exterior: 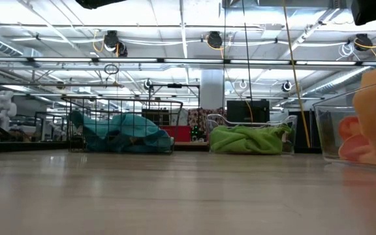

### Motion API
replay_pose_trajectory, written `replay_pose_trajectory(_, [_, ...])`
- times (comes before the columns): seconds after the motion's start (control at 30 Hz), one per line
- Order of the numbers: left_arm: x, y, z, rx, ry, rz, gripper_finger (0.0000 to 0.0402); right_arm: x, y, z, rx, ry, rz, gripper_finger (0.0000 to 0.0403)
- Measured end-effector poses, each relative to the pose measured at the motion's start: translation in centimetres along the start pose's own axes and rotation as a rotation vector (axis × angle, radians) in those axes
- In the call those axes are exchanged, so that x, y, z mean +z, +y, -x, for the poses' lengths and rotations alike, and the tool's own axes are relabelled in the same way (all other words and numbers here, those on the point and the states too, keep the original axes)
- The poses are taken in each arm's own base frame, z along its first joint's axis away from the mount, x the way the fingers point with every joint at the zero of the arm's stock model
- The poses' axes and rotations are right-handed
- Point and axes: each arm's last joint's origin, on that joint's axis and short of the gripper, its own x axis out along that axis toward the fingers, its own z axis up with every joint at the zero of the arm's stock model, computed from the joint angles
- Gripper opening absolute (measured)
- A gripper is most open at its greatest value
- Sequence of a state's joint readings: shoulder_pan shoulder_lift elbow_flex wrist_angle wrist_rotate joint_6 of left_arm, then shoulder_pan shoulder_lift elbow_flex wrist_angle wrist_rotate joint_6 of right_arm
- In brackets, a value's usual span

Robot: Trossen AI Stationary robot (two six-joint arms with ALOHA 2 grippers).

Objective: Sort microfiber towel by color & place in baskets
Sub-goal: Put the orange microfiber towel into the bottom transparent bin, then return to Home Position

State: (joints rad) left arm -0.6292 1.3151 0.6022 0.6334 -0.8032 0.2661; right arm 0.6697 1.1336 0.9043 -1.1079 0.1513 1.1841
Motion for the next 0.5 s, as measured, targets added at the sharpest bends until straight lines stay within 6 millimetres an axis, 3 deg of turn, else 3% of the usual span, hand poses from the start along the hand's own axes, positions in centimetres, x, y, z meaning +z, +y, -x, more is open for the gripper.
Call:
replay_pose_trajectory(0.23, [0.0, 0.0, 0.0, -0.004, -0.001, 0.0, 0.0361, 0.0, -0.4, 0.3, -0.053, -0.008, 0.004, 0.0179])
replay_pose_trajectory(0.5, [0.0, 0.0, 0.0, -0.014, -0.004, 0.0, 0.0361, 0.7, 0.5, 2.5, 0.015, -0.045, 0.05, 0.0176])
